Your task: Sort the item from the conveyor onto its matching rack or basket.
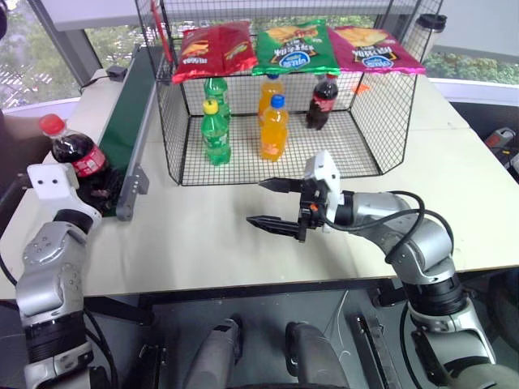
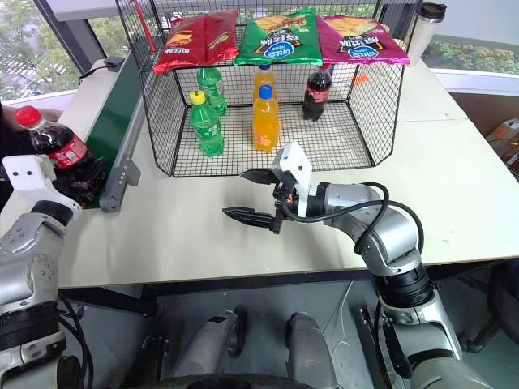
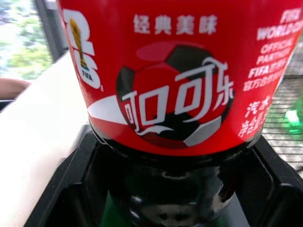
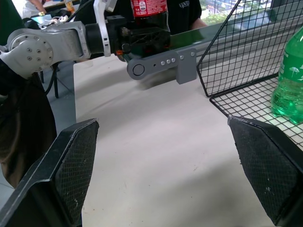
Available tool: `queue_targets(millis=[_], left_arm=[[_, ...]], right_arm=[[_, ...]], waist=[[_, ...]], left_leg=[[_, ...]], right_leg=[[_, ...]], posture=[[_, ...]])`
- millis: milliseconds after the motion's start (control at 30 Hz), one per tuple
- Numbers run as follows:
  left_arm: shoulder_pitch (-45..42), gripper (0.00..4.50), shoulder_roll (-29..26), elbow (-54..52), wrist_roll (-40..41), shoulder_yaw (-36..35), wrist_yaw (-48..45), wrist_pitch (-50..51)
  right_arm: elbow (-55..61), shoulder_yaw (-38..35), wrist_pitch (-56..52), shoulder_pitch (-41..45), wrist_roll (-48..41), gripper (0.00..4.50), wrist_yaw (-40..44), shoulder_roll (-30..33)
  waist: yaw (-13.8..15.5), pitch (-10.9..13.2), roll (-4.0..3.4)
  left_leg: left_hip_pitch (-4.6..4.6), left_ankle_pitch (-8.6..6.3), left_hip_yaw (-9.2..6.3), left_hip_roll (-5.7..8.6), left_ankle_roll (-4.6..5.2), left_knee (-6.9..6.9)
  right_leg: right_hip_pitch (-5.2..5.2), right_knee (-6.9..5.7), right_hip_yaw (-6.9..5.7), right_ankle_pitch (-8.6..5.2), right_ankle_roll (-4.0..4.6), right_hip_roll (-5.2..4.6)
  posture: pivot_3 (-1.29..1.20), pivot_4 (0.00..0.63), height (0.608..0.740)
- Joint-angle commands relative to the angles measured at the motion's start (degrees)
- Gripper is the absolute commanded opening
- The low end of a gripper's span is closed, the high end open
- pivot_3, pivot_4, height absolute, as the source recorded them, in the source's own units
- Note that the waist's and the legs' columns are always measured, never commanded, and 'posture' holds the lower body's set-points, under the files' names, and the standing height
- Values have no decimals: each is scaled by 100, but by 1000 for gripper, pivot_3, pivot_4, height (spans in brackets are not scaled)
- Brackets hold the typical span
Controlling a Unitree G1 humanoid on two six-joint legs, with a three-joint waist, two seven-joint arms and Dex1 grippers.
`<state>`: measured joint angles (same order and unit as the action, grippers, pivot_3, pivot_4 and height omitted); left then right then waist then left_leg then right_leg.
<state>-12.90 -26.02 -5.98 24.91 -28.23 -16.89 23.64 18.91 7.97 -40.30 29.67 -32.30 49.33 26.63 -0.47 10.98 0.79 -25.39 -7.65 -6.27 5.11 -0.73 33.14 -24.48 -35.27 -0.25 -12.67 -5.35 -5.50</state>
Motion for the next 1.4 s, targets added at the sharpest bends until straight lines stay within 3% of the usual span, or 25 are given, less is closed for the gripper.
queue_targets(millis=[33,133,233,500,700,1133,1233,1400], left_arm=[[-405,2911,-155,-522,674,-412,65,255],[-755,2911,-333,-701,1176,-364,-60,668],[-988,2911,-549,-834,1240,201,-484,892],[-1191,2911,-701,-805,478,2613,-2221,500],[-1207,2911,-518,-422,-121,3704,-3120,-148],[-1500,2911,323,129,-694,4206,-3467,-722],[-1523,2911,407,139,-720,4186,-3466,-721],[-1478,2911,439,108,-754,4138,-3459,-708]], right_arm=[[277,-102,36,19,-73,4500,-16,72],[279,-106,30,31,-84,4500,-31,80],[256,-130,24,79,-109,4500,-45,72],[78,-312,19,286,-201,4500,-119,43],[86,-504,-70,287,-281,4500,-256,74],[251,-609,-237,430,-369,4500,-592,68],[125,-604,-186,507,-326,3579,-680,4],[47,-632,-169,589,-364,1190,-671,-37]], waist=[[-9,2,4],[-12,5,10],[-9,5,10],[-29,5,9],[-32,6,7],[-14,6,7],[-26,6,7],[-18,7,6]], left_leg=[[0,0,-1,0,0,0],[-1,0,-3,0,0,0],[-2,0,-2,1,0,0],[-2,1,6,6,1,1],[-1,1,5,-4,2,-12],[-5,1,4,2,3,-4],[-4,7,4,2,12,-5],[-2,8,3,1,15,-1]], right_leg=[[0,0,0,0,0,0],[-1,0,-3,0,-1,2],[-1,1,-4,0,-1,3],[2,2,0,0,0,3],[-9,0,3,-1,2,5],[-5,3,1,0,0,-2],[-5,2,1,0,-1,0],[-4,-3,0,0,-1,2]], posture=[[0,150,738],[0,150,738],[0,150,738],[0,150,738],[0,150,738],[0,150,738],[0,150,738],[0,150,738]])
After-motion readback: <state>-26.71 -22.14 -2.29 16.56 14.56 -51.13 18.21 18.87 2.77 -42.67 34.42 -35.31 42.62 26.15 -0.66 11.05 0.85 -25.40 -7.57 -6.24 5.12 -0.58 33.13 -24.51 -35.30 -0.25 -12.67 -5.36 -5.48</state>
